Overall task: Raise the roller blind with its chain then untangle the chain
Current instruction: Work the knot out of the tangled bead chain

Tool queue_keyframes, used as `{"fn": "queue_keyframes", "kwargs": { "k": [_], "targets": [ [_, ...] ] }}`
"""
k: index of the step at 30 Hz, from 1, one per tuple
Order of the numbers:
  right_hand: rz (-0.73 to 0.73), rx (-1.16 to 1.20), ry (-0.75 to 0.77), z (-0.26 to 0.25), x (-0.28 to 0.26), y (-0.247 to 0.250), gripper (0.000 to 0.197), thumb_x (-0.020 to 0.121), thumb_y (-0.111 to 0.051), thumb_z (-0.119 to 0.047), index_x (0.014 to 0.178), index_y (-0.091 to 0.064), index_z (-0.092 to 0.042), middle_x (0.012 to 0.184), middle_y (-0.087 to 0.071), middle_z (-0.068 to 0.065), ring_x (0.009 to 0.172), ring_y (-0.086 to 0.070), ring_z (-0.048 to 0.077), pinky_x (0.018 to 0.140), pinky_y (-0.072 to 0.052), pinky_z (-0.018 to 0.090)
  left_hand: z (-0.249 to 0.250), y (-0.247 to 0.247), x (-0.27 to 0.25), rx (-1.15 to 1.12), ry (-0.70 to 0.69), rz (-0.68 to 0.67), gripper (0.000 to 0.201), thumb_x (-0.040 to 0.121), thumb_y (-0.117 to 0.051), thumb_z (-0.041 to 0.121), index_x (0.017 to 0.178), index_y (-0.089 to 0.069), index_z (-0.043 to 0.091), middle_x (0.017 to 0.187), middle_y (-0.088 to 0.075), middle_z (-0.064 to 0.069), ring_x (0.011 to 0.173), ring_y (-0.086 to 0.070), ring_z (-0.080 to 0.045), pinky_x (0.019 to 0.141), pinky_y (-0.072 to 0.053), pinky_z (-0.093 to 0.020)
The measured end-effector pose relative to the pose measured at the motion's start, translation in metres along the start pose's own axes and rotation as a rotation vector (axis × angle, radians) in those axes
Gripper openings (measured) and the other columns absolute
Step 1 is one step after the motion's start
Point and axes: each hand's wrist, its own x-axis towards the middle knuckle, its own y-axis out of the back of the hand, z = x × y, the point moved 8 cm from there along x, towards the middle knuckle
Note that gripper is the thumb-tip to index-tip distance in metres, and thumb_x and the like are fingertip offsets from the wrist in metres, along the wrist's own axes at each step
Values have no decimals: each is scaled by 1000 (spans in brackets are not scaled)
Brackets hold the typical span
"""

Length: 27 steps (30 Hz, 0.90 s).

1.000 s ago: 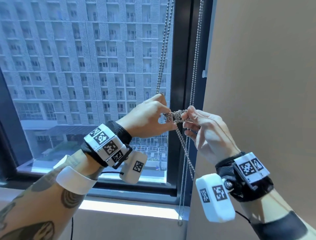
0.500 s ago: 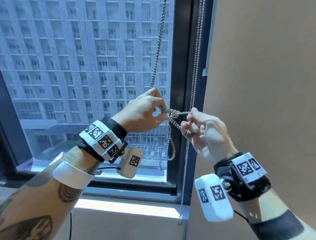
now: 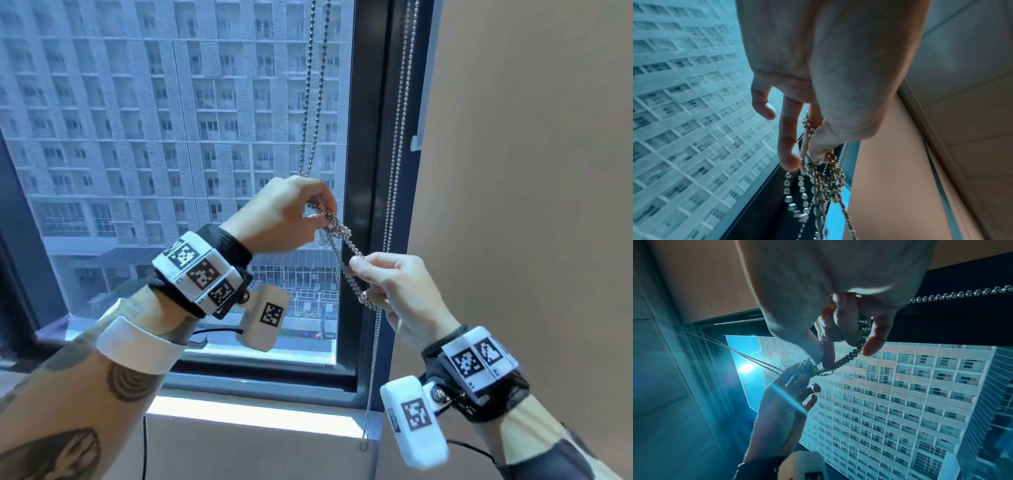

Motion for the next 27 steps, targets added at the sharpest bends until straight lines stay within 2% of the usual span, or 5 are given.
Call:
{"fn": "queue_keyframes", "kwargs": {
  "k": [6,11,19,23,27],
  "targets": [
    [-86,-27,-57,12,-3,2,27,104,-63,-21,88,-73,-2,46,-33,-11,42,-24,9,54,-46,27,3,3,-2,400,-66,96,19,93,-58,22,100,-72,33,98,-70,11,87,-66,-18,80,-57,-46],
    [-127,-45,-112,30,2,6,34,106,-59,-24,77,-69,-9,49,-41,-6,44,-34,10,63,-36,32,7,-7,-3,384,-113,-88,10,92,-48,32,96,-55,39,99,-57,19,91,-64,-11,85,-53,-50],
    [-238,-33,39,22,1,-7,15,97,-69,-7,96,-67,8,74,-66,13,62,-60,21,61,-53,28,15,-16,1,77,-88,-140,6,100,-58,24,103,-62,27,88,-74,2,74,-71,-17,64,-52,-32],
    [-101,73,130,-4,6,0,4,96,-66,4,94,-70,3,70,-66,3,62,-61,14,66,-57,34,20,-21,1,71,-131,-141,9,98,-61,23,100,-66,31,83,-75,0,67,-71,-17,59,-53,-27],
    [44,16,185,-18,6,12,12,96,-74,-12,88,-72,-3,54,-53,-13,47,-42,6,48,-39,21,21,-22,-5,32,-148,-189,7,96,-65,32,100,-71,31,94,-73,5,73,-69,-14,61,-51,-27]
  ]
}}
